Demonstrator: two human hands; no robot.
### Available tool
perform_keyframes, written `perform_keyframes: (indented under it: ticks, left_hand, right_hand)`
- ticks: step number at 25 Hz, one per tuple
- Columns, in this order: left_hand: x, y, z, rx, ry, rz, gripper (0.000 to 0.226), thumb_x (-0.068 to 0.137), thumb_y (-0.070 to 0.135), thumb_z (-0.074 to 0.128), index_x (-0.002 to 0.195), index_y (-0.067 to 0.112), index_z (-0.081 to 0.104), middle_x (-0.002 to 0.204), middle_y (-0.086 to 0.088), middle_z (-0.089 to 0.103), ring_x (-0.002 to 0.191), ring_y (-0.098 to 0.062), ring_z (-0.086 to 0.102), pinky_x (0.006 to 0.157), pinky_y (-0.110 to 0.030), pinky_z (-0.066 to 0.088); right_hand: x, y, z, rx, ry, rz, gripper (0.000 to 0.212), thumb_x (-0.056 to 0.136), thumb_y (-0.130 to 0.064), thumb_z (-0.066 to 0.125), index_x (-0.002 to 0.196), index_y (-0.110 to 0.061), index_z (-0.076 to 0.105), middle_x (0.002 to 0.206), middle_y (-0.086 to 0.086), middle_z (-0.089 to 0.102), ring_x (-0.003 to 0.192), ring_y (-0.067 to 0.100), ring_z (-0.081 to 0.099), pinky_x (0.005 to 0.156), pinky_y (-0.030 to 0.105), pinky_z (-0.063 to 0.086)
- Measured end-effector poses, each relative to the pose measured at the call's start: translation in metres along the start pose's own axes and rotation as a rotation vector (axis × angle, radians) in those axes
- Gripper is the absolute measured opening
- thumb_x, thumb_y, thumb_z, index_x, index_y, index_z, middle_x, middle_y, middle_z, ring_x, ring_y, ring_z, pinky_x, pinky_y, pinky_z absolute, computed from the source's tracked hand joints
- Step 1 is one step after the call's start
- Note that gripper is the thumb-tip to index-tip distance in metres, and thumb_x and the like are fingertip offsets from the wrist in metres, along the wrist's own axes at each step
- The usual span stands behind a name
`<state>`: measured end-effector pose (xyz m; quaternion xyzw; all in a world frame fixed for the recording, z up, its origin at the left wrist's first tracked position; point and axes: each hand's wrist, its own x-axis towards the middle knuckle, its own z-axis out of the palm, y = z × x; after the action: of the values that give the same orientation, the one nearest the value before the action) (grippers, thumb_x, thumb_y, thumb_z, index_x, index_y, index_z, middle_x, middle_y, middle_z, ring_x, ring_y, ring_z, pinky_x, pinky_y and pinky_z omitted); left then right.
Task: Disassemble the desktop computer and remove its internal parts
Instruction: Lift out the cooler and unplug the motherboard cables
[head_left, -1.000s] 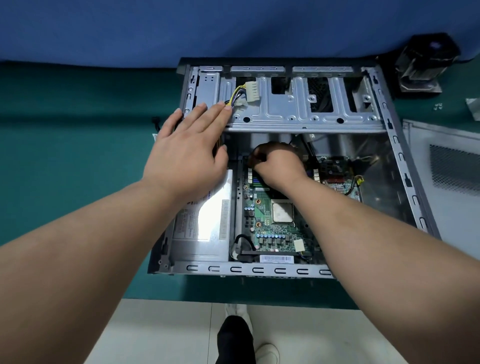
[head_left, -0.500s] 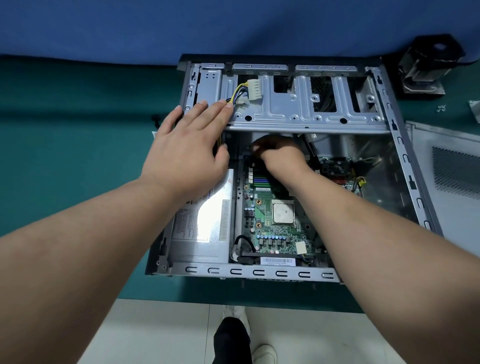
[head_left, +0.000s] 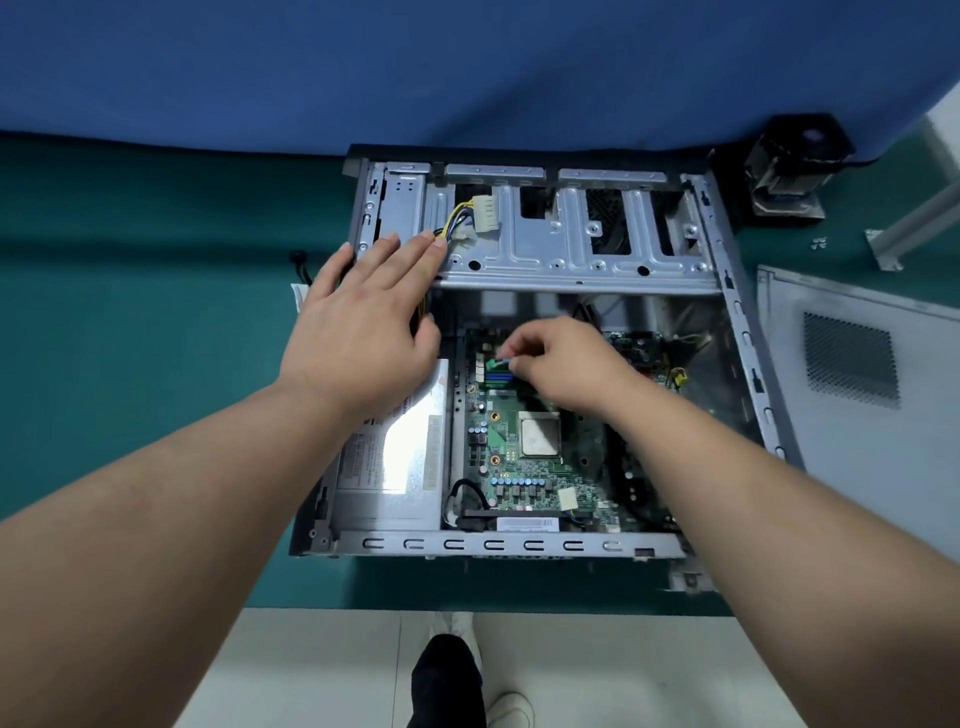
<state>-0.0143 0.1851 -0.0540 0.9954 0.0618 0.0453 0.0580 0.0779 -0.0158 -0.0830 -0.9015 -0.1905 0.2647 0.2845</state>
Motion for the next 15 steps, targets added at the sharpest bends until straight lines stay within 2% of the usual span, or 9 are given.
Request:
perform_keyframes:
  ticks: [2,4,7,9,12,15]
  left_hand:
    - [0.0,-0.001,0.0,0.009,-0.006,-0.001,0.07,0.093,0.042,0.028,0.163,0.033,0.021,0.168,0.016,0.024,0.156,-0.01,0.017,0.128,-0.041,0.007]
    - [0.0,-0.001,-0.001,0.016,-0.011,-0.001,0.07,0.094,0.041,0.027,0.163,0.033,0.022,0.168,0.015,0.023,0.156,-0.01,0.017,0.128,-0.041,0.008]
    - [0.001,0.0,-0.004,0.015,-0.022,-0.004,0.07,0.093,0.041,0.026,0.163,0.032,0.022,0.168,0.015,0.023,0.156,-0.009,0.017,0.128,-0.04,0.007]
    - [0.001,0.001,-0.004,0.017,-0.025,-0.005,0.071,0.093,0.041,0.025,0.163,0.032,0.022,0.168,0.015,0.023,0.156,-0.009,0.017,0.128,-0.04,0.006]
    - [0.0,0.001,-0.006,0.003,-0.034,-0.01,0.071,0.092,0.041,0.026,0.163,0.032,0.023,0.168,0.015,0.023,0.156,-0.008,0.016,0.128,-0.04,0.006]
    - [0.002,0.002,-0.007,0.003,-0.041,-0.011,0.072,0.092,0.041,0.026,0.163,0.033,0.022,0.168,0.016,0.022,0.156,-0.008,0.015,0.128,-0.04,0.006]
  right_hand:
    - [-0.026,0.003,-0.015,-0.025,0.01,-0.018,0.019,0.097,-0.026,0.066,0.086,-0.041,0.068,0.094,-0.021,0.068,0.088,0.007,0.062,0.09,0.03,0.046]
    - [-0.049,0.008,-0.029,-0.024,0.077,-0.029,0.013,0.098,-0.027,0.067,0.098,-0.038,0.074,0.101,-0.015,0.072,0.086,0.002,0.062,0.08,0.024,0.048]
    - [-0.074,0.018,-0.052,0.074,0.339,-0.043,0.014,0.094,-0.025,0.071,0.103,-0.033,0.079,0.093,-0.022,0.069,0.084,-0.01,0.062,0.069,0.002,0.042]
    - [-0.081,0.022,-0.067,0.133,0.548,-0.05,0.015,0.092,-0.022,0.074,0.102,-0.031,0.08,0.092,-0.025,0.068,0.088,-0.015,0.061,0.072,-0.002,0.04]
    - [-0.073,0.025,-0.089,0.121,0.711,-0.006,0.015,0.092,-0.022,0.074,0.104,-0.027,0.08,0.093,-0.017,0.069,0.084,-0.007,0.063,0.073,0.0,0.041]
    - [-0.053,0.024,-0.109,0.042,0.727,0.058,0.012,0.091,-0.022,0.073,0.099,-0.026,0.08,0.092,-0.009,0.072,0.083,0.005,0.065,0.076,0.012,0.046]
